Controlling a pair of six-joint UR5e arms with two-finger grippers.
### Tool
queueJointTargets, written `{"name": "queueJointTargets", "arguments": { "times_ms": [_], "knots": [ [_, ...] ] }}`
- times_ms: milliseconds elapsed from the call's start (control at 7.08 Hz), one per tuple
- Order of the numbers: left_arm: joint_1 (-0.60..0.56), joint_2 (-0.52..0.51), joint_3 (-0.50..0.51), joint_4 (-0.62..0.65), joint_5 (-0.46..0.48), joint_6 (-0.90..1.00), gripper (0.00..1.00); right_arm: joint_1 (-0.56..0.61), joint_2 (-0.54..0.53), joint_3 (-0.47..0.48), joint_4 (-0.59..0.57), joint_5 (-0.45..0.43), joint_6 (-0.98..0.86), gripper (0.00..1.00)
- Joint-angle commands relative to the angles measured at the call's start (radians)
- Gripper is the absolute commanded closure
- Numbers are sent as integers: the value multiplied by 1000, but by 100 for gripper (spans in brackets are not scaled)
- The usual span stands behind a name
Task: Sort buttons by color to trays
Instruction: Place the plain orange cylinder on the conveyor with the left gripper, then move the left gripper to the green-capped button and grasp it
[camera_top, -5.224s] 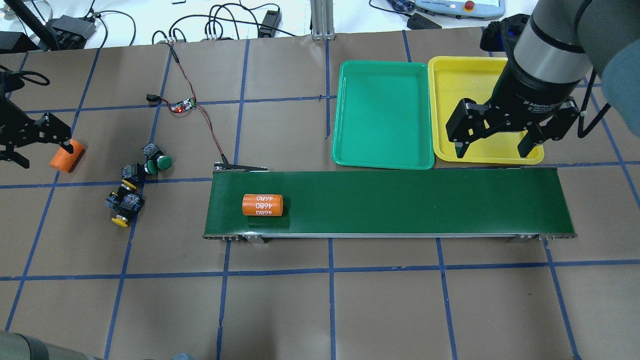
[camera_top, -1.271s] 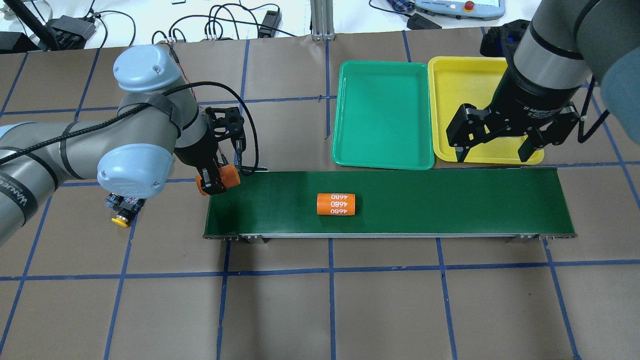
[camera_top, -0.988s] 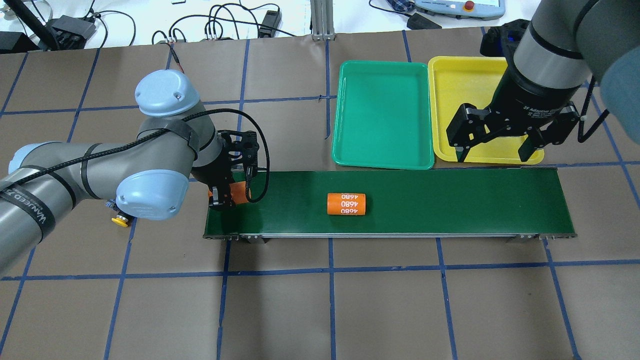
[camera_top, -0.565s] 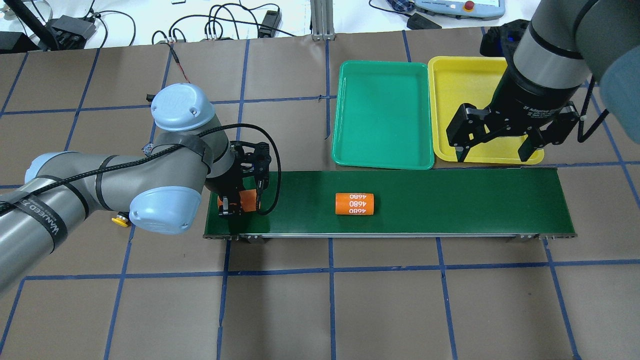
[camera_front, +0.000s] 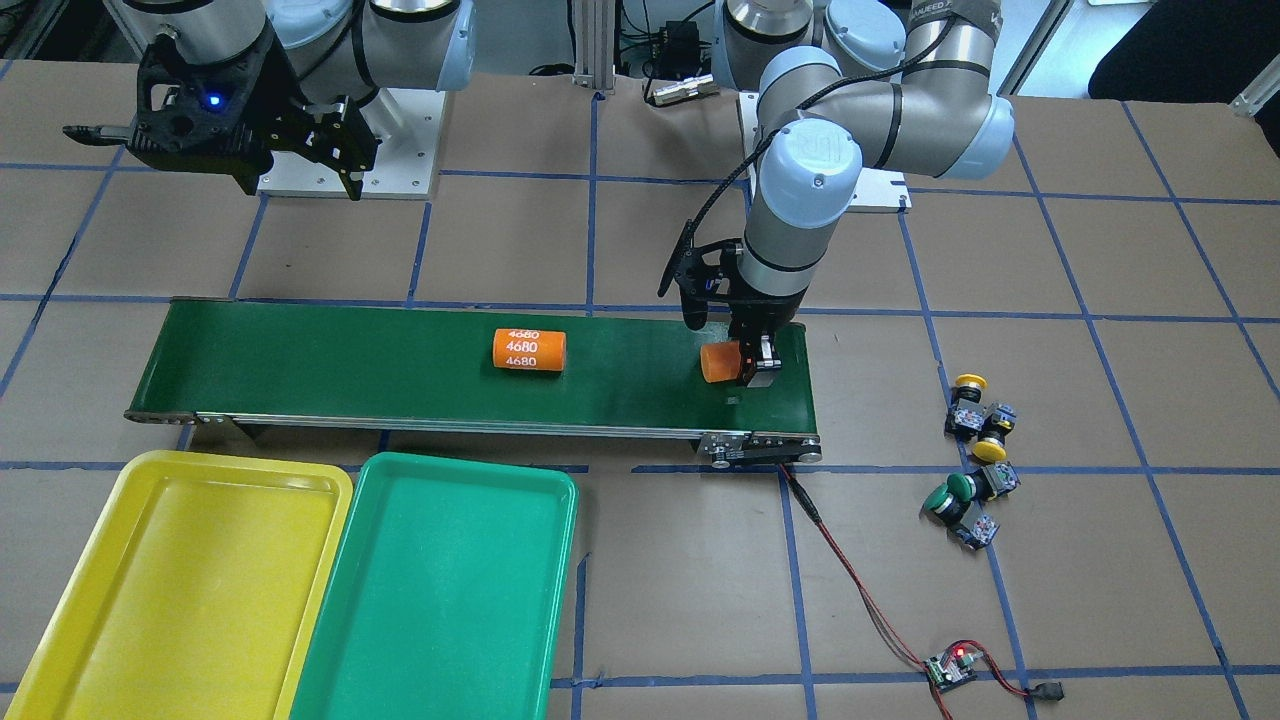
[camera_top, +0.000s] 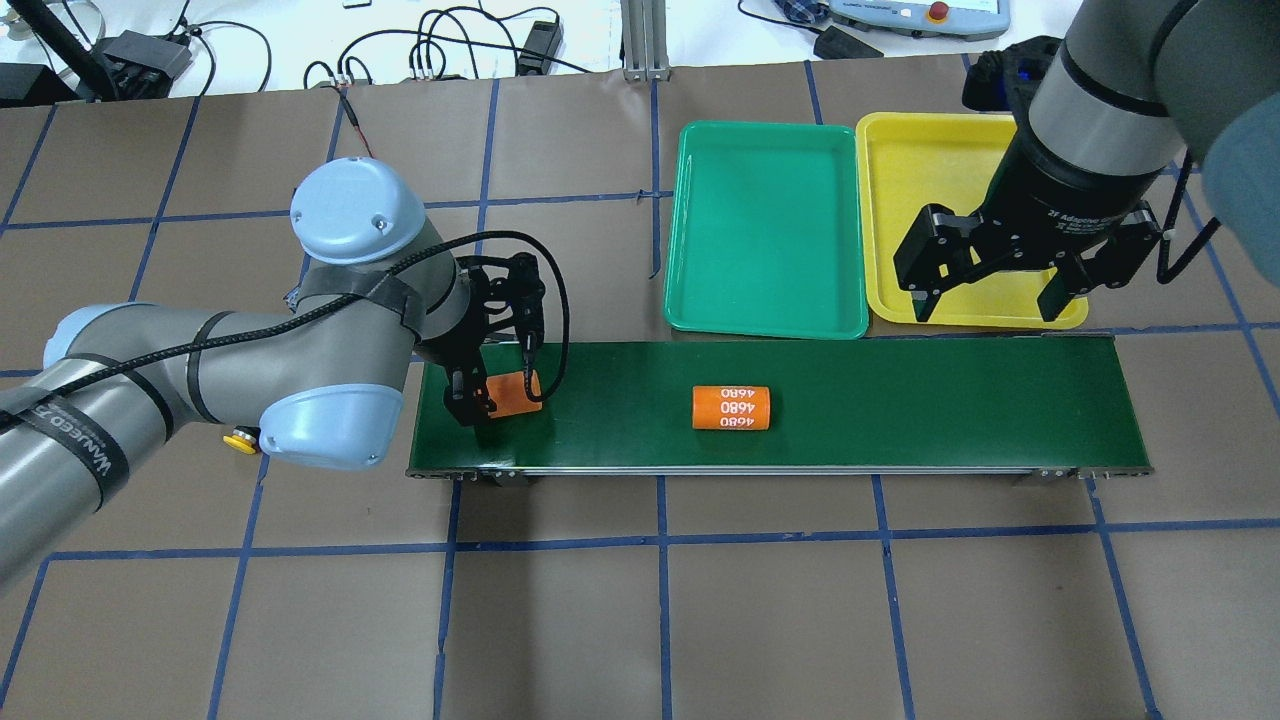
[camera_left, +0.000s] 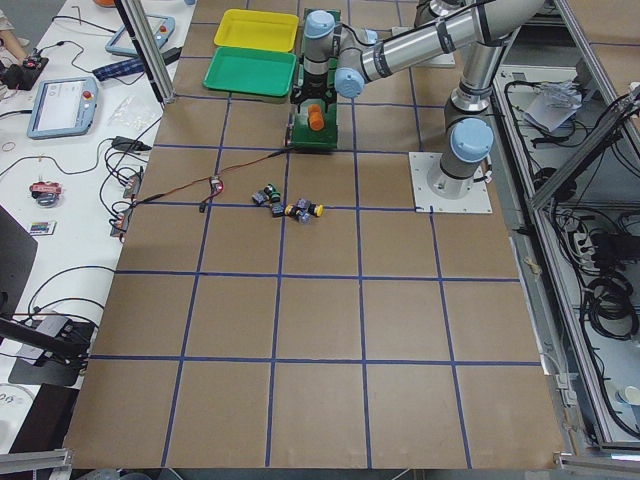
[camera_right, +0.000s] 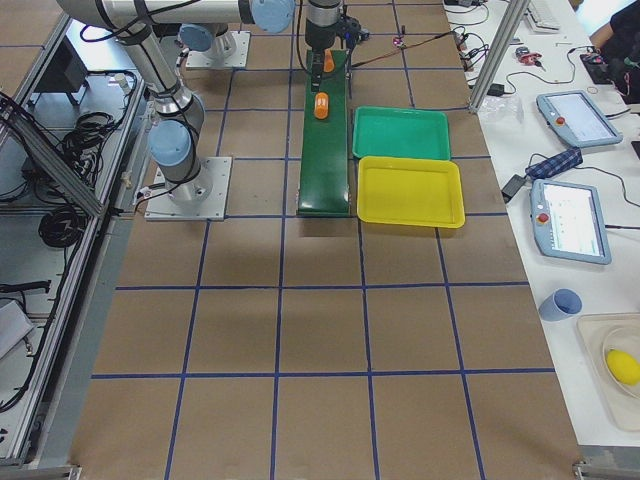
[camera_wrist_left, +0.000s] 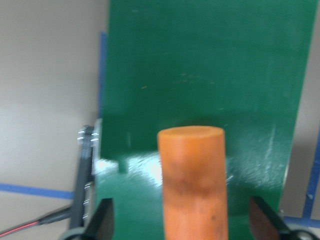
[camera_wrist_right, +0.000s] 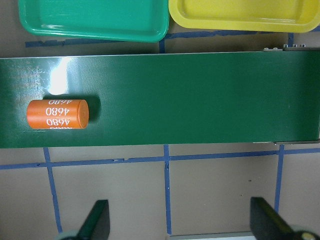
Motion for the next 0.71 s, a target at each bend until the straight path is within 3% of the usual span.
{"name": "queueJointTargets", "arguments": {
  "times_ms": [0, 141, 282, 565],
  "knots": [
    [136, -29, 187, -204, -19, -62, 0, 0, -5, 0, -5, 1, 1, 0],
    [268, -66, 235, -258, -21, -143, 0, 0, -5, 0, -12, 15, 6, 0],
    [327, -110, 257, -249, -48, -223, 0, -3, -6, 0, -11, 3, 3, 0],
    [331, -236, 338, -243, -18, -623, 0, 0, -5, 0, -11, 1, 4, 0]
  ]
}}
